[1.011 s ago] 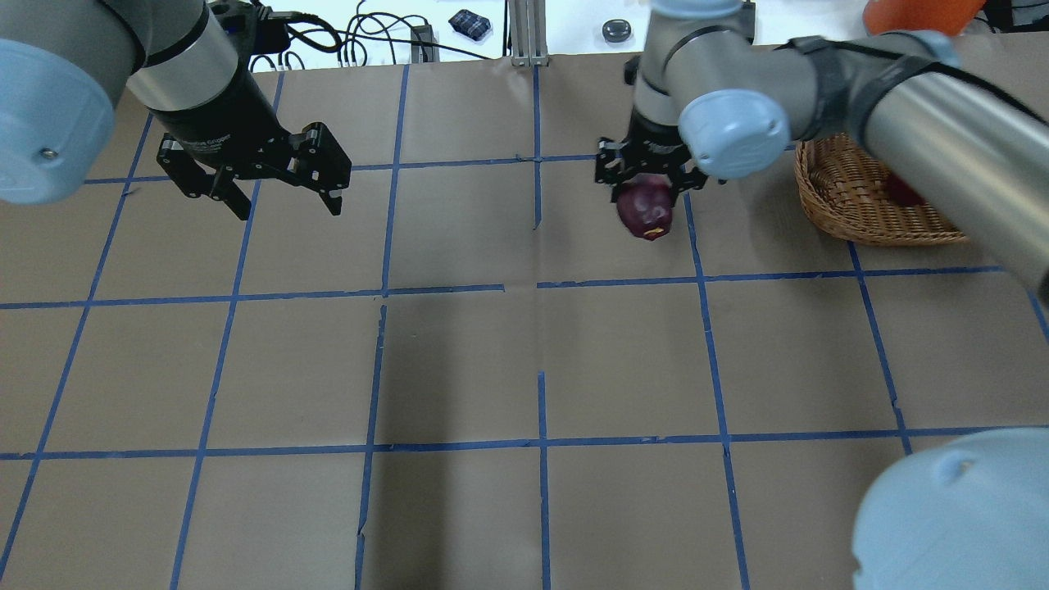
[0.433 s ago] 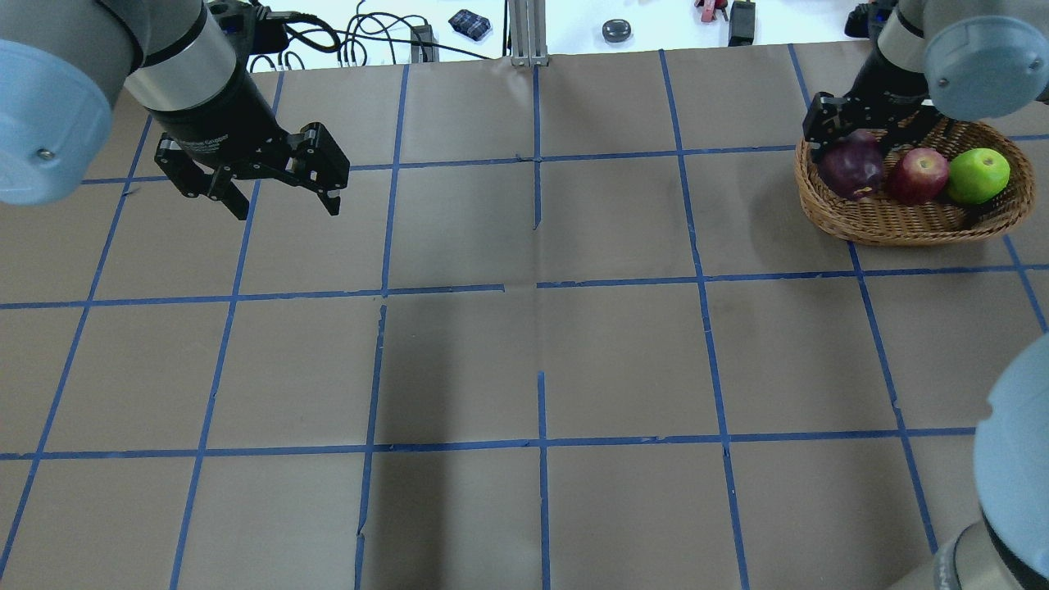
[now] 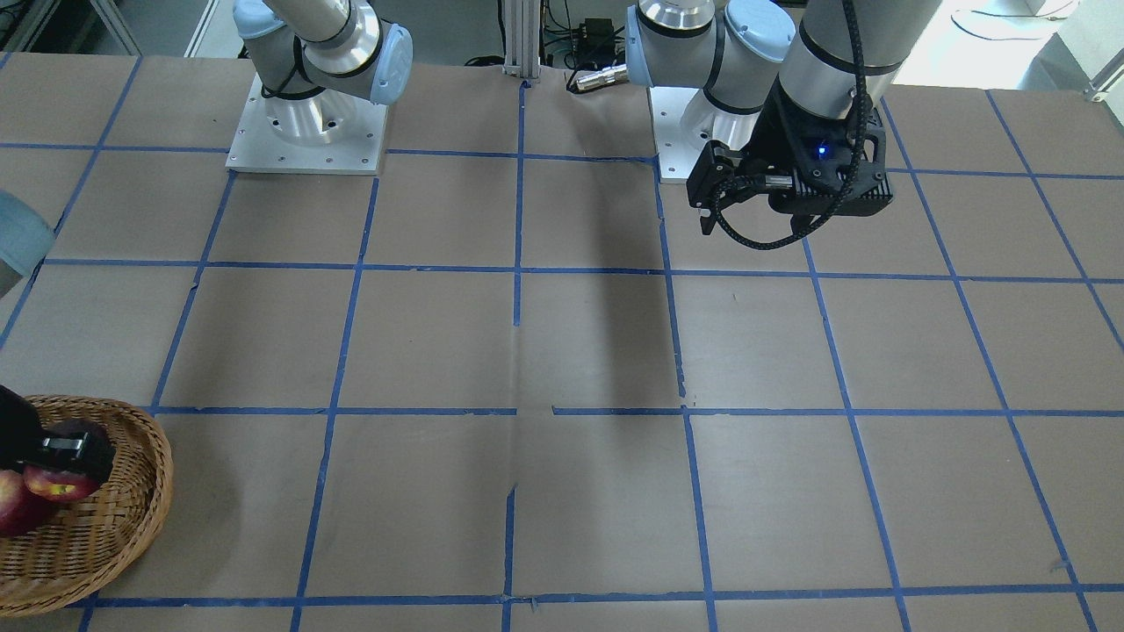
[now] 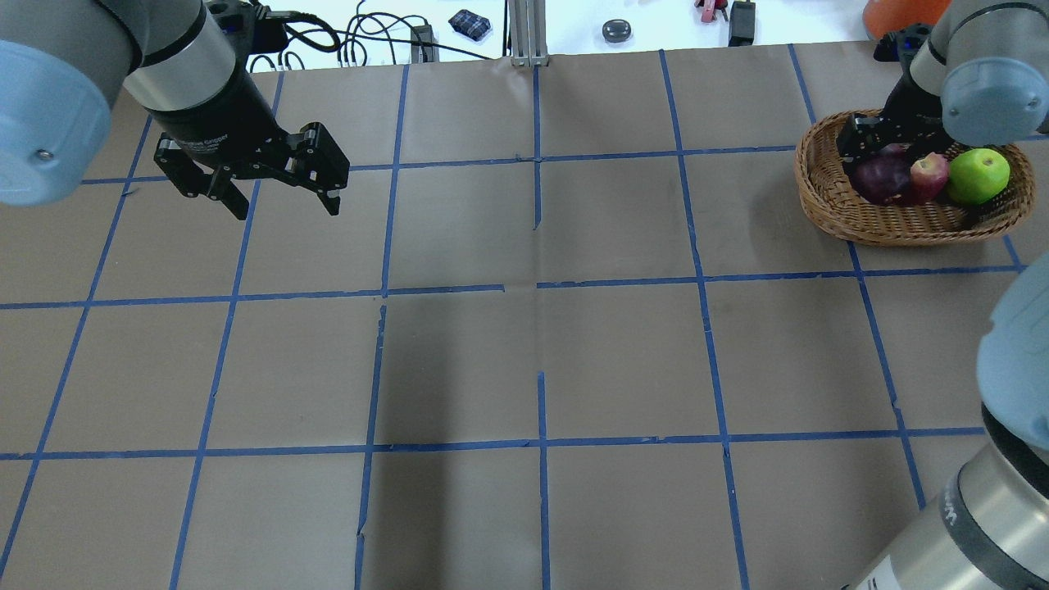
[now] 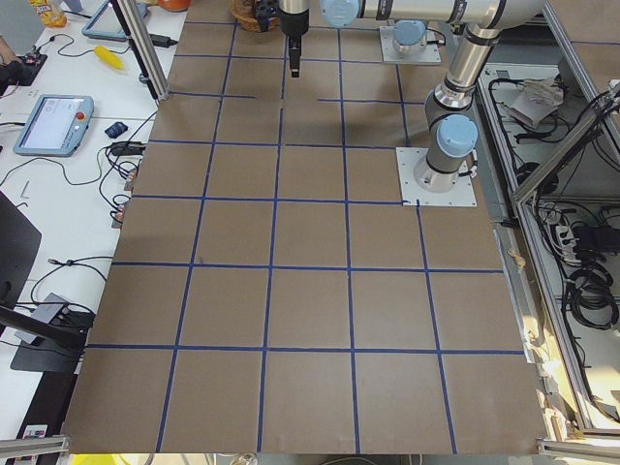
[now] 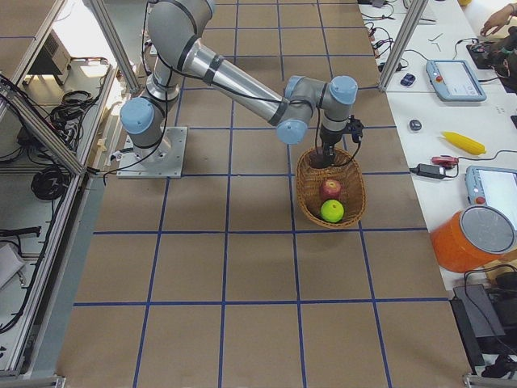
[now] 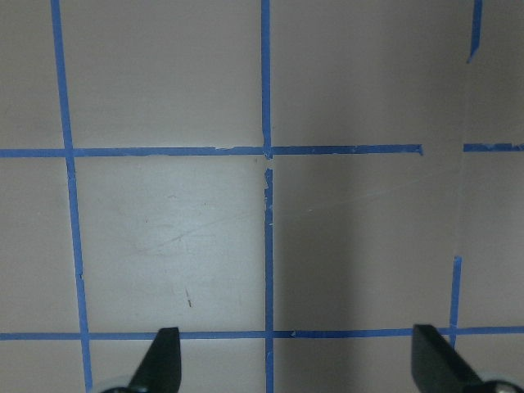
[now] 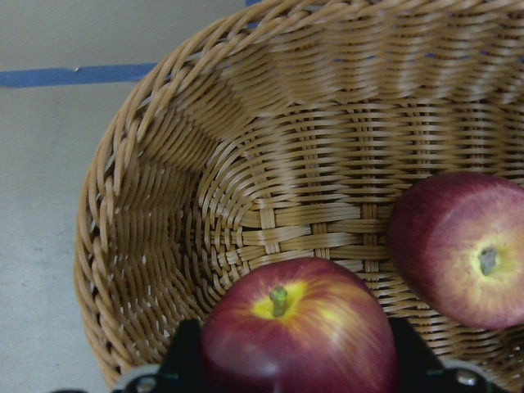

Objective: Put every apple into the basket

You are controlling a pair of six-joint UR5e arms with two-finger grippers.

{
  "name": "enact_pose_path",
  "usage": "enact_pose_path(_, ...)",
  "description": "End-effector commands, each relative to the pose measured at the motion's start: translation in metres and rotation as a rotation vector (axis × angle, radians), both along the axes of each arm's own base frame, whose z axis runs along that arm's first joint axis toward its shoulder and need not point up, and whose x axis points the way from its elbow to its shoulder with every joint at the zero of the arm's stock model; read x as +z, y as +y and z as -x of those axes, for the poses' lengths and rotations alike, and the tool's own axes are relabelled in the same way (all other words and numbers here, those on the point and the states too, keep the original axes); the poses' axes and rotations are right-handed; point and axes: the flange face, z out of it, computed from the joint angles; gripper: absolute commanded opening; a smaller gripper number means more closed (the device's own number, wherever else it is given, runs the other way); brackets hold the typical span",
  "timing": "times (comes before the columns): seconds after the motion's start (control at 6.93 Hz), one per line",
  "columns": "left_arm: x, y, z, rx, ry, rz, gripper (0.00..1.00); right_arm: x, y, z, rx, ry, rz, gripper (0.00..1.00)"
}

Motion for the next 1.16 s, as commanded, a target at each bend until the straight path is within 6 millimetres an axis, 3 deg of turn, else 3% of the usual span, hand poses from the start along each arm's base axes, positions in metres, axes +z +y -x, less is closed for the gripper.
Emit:
enact_pose_path(0.0,-0.001,0.000,0.000,0.000,0.001,-0.003,1.00,-0.034,-0.012,0.007,0.018,0.007,-0.001,0.18)
enact_pose_path(0.14,-0.001,0.000,0.000,0.000,0.001,-0.001,1.00,-0.031,-0.013,0.007,0.020,0.009,0.003,0.99)
enact_pose_path(0.43,-0.001,0.000,0.000,0.000,0.001,-0.001,1.00,-0.012,-0.017,0.009,0.018,0.017,0.016,1.00)
enact_pose_path(0.58,-0.004,0.004,0.000,-0.001,0.002,-0.009,1.00,0.018,-0.011,0.002,0.021,0.009,-0.001,1.00)
enact_pose_path(0.72,-0.003,0.003,0.000,-0.001,0.004,-0.006,1.00,0.064,0.006,-0.013,0.020,-0.013,-0.021,1.00)
enact_pose_path(0.87,-0.003,0.002,0.000,-0.001,0.002,-0.006,1.00,0.094,0.025,-0.049,0.054,-0.022,-0.047,1.00)
enact_pose_path(1.01,-0.001,0.001,0.000,-0.001,0.002,-0.003,1.00,0.122,0.042,-0.101,0.042,-0.025,-0.067,1.00)
